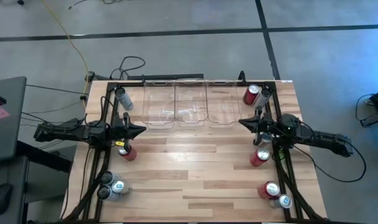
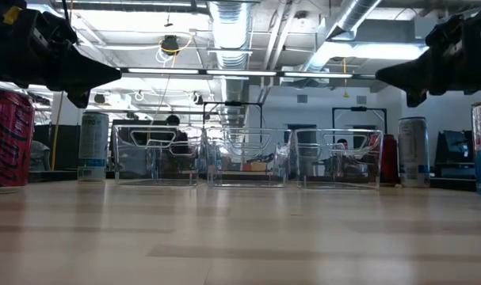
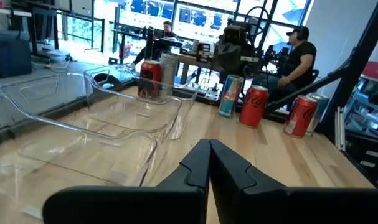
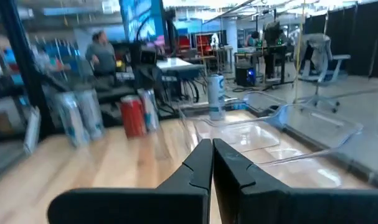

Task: Sort soda cans
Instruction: Put the white-blue soda can into the left transparent bin

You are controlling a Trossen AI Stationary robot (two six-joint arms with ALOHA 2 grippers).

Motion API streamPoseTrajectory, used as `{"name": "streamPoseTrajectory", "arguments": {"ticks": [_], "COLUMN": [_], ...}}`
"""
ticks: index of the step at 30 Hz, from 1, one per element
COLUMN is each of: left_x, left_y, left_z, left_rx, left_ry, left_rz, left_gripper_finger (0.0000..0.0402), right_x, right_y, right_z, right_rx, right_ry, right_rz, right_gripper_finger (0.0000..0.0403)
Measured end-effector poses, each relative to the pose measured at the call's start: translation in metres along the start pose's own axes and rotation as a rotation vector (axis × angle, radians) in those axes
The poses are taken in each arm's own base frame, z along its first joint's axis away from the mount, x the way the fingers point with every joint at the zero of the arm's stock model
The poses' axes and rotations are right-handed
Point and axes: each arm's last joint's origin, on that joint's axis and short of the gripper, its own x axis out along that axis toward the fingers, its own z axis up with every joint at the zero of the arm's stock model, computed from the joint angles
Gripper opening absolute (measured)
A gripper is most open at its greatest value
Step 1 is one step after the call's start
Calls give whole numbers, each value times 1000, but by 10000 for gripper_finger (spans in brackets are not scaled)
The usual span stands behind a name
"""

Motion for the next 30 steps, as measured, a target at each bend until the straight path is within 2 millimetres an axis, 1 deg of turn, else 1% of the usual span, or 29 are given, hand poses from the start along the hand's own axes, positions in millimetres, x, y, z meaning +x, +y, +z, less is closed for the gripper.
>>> {"name": "streamPoseTrajectory", "arguments": {"ticks": [2, 5, 8, 10, 13, 16, 20, 24, 27, 30], "left_x": [0, 0, -1, -2, -6, -11, -15, -18, -19, -18], "left_y": [0, -1, -2, -2, -3, -3, -3, -4, -4, -5], "left_z": [0, 3, 11, 17, 35, 52, 64, 76, 87, 101], "left_rx": [0, 35, 63, 107, 133, 144, 137, 101, 97, 90], "left_ry": [-4, -31, -101, -124, -182, -237, -264, -293, -301, -302], "left_rz": [0, -5, -9, 4, 59, 112, 147, 158, 198, 274], "left_gripper_finger": [6, 6, 6, 6, 11, 28, 70, 132, 180, 220], "right_x": [0, 0, -1, -2, -7, -12, -17, -11, -5, 5], "right_y": [0, 0, 2, 3, 6, 10, 13, 14, 15, 15], "right_z": [1, 4, 13, 22, 44, 66, 89, 98, 104, 107], "right_rx": [59, 69, 69, 68, 38, -26, -70, -93, -143, -191], "right_ry": [-15, -42, -135, -196, -280, -339, -375, -348, -325, -278], "right_rz": [1, 3, 22, 33, 43, 42, 38, 30, 16, 4], "right_gripper_finger": [33, 33, 33, 33, 33, 33, 34, 45, 69, 110]}}
